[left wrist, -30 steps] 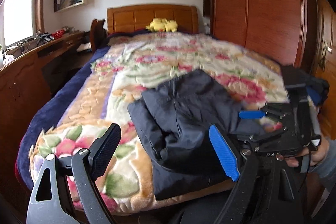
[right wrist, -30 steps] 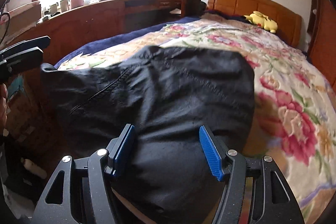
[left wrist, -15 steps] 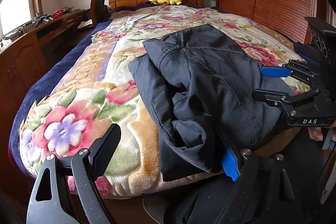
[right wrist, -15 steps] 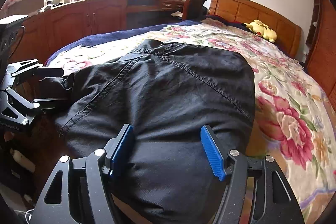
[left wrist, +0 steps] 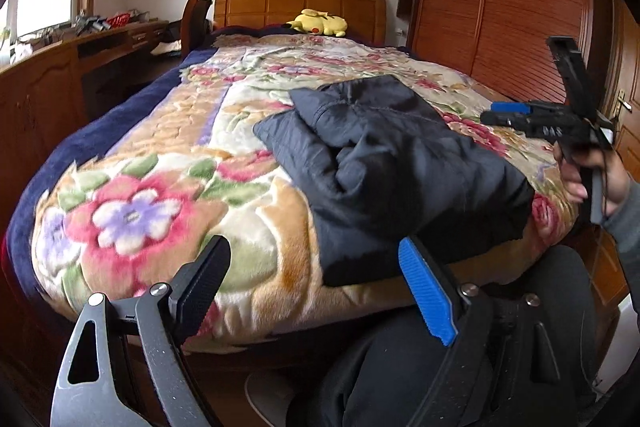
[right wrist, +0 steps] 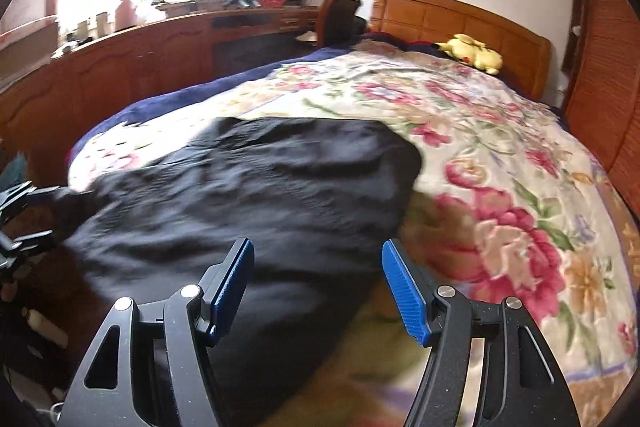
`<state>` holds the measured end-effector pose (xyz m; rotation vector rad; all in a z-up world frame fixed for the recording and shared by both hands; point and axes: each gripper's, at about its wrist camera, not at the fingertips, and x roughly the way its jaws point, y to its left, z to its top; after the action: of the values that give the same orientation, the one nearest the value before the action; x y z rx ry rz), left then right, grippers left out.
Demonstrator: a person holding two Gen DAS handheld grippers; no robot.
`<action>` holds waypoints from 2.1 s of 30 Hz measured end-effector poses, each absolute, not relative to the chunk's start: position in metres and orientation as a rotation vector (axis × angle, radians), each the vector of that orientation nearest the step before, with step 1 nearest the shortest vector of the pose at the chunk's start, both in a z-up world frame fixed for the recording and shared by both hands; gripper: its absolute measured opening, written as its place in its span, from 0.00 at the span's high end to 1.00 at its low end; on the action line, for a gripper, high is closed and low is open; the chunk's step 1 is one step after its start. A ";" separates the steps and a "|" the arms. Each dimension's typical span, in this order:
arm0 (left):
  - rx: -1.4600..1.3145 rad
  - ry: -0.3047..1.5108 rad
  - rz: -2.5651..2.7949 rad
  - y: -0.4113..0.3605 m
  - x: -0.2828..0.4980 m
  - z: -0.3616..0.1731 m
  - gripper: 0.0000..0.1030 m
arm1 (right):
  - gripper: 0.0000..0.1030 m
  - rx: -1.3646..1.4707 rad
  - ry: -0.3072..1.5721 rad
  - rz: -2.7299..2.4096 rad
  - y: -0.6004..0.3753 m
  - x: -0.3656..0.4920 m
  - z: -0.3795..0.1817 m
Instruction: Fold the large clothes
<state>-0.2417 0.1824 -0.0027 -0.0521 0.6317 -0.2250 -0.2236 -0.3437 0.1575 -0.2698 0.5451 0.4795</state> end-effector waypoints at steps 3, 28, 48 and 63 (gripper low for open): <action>-0.061 0.649 -0.221 0.183 -0.234 -0.013 0.16 | 0.33 -0.271 0.566 0.448 -0.353 -0.196 0.154; -0.141 0.653 -0.276 0.167 -0.214 -0.043 0.62 | 0.28 -0.012 0.803 0.522 -0.331 -0.005 0.103; -0.133 0.535 -0.285 0.182 -0.218 -0.009 0.94 | 0.87 -0.136 0.673 0.529 -0.295 -0.028 0.127; -0.182 0.429 -0.129 0.303 -0.189 -0.010 0.94 | 0.88 -0.307 0.597 0.579 -0.171 -0.027 0.152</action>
<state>-0.1894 0.3026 -0.0101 -0.1822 0.4290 -0.1291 -0.0268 -0.1715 0.1519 -0.3072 0.5970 0.5793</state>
